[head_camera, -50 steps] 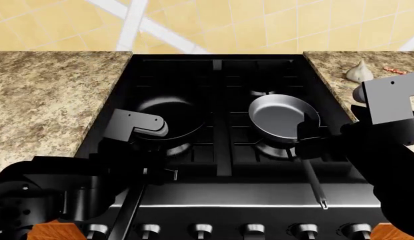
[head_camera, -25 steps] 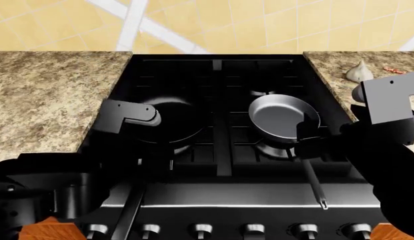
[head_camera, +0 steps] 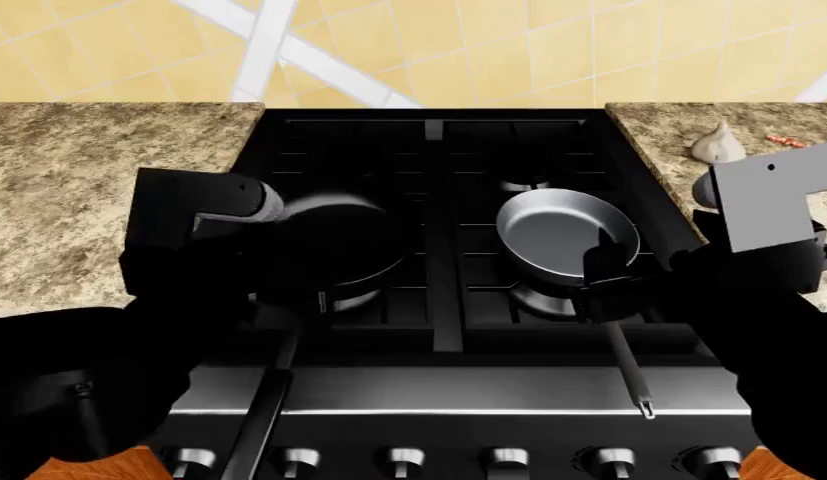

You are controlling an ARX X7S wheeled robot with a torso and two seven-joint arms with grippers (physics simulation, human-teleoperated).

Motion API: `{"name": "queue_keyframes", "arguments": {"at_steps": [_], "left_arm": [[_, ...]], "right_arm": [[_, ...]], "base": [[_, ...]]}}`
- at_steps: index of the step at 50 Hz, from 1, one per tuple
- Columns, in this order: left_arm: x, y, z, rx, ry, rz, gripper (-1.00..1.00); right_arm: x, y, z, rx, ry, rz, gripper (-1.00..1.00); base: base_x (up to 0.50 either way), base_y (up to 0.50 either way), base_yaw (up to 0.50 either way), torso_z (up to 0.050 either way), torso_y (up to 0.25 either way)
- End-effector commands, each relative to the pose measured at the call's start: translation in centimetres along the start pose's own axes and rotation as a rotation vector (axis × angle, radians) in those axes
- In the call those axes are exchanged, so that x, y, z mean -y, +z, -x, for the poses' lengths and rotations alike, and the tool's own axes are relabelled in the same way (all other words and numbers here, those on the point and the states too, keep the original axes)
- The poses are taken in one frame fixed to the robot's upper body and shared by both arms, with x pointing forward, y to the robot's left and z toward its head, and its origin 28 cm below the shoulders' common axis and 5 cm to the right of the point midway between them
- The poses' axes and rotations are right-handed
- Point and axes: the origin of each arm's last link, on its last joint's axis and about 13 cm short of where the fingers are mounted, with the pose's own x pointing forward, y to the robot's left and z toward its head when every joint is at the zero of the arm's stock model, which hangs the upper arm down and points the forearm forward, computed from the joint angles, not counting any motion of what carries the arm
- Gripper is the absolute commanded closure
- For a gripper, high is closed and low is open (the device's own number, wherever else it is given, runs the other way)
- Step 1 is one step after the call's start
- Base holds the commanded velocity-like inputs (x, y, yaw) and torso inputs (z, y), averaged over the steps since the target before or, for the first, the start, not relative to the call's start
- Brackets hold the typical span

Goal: Place both pans onto different burners. Then place the garlic and the kebabs on different pans.

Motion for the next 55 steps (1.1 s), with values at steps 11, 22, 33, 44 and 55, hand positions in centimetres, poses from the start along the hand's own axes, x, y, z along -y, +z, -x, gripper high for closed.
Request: {"name": "queue_keyframes", "arguments": {"at_steps": [11,22,33,44,55], "left_arm": [[0.16,0.37,1.20,0.143,-0.024,0.026,-1.00],[0.28,0.31,1.05,0.143,-0.027,0.020,-1.00],[0.37,0.28,0.93,0.146,-0.033,0.024,-1.00],[0.47,0.28,0.79,0.147,-0.040,0.023,-1.00],[0.48,0.35,0.83,0.150,-0.041,0.020,-1.00]], "right_arm": [[-0.37,0.39,0.18,0.059,0.038,-0.040,-1.00],[-0.38,0.31,0.32,0.072,0.049,-0.025,-1.00],[-0.27,0.13,0.36,0.059,0.038,-0.025,-1.00],[-0.18,0.07,0.39,0.058,0.046,-0.034,-1.00],[-0.16,0.22,0.50,0.064,0.054,-0.036,-1.00]], "base": [[0.00,0.00,0.00,0.000,0.000],[0.00,0.00,0.00,0.000,0.000],[-0.13,0.00,0.00,0.000,0.000],[-0.50,-0.19,0.00,0.000,0.000],[-0.37,-0.44,0.00,0.000,0.000]]}}
